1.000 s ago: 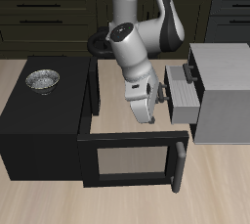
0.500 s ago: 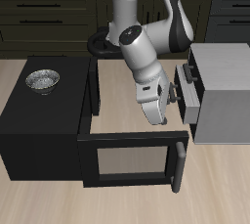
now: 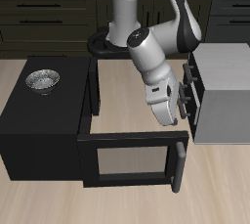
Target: Close the top and middle drawer of the white cabinet
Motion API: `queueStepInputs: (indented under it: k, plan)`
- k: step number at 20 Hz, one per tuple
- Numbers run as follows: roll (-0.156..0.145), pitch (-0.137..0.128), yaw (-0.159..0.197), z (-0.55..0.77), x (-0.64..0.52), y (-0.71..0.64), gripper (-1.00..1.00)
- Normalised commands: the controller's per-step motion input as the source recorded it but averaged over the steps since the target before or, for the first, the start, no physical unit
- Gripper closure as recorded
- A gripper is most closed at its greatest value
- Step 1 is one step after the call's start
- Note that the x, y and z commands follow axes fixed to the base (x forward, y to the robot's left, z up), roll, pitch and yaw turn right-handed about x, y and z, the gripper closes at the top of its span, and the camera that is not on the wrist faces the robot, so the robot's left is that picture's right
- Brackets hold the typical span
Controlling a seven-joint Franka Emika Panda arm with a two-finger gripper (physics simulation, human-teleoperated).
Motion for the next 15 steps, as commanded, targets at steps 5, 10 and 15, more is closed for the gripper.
queueStepInputs:
  k: [5, 10, 15]
  plan:
    - [0.021, -0.028, -0.022, 0.05, 0.01, 0.22, -1.0]
    - [0.023, -0.028, -0.021, 0.02, 0.01, 0.22, -1.0]
    - [0.017, 0.001, -0.008, -0.01, -0.02, 0.08, -1.0]
